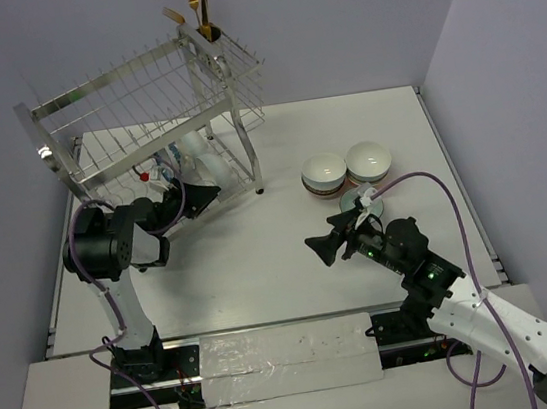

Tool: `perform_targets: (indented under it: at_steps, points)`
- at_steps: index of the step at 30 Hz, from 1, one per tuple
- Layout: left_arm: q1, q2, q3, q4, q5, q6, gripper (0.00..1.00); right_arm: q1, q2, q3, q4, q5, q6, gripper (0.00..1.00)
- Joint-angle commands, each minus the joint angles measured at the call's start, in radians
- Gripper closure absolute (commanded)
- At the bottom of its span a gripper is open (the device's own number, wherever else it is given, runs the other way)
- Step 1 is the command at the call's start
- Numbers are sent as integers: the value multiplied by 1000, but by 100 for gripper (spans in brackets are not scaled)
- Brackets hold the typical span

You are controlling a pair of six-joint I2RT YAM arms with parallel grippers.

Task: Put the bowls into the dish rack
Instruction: Insert the bowl into the dish rack, then pick up the bowl from the center of the board.

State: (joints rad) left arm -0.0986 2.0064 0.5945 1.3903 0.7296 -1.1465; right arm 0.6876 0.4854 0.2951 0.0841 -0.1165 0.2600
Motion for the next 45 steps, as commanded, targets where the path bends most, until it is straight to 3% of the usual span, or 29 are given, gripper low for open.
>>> perform_targets:
  at_steps: [1,14,22,28,34,37,45]
  points:
    - [-3,-61,-32,386,-44,34,41,10,-10,16,29,9,-5,8]
    - [-16,-175,-59,245,-108,114,38,9,-16,12,39,5,-2,8]
    - [-64,-340,-55,-84,-222,266,38,9,-41,6,31,44,5,7]
    - [-70,-368,-90,-94,-260,186,38,10,-56,6,22,66,10,7]
    - [-121,-472,-87,-286,-326,209,38,9,-73,6,2,113,27,7]
    - [-136,-492,-71,-378,-320,218,38,9,-87,1,-6,190,44,7]
    - [-176,-546,-142,-410,-331,97,38,9,-146,15,-131,447,128,4]
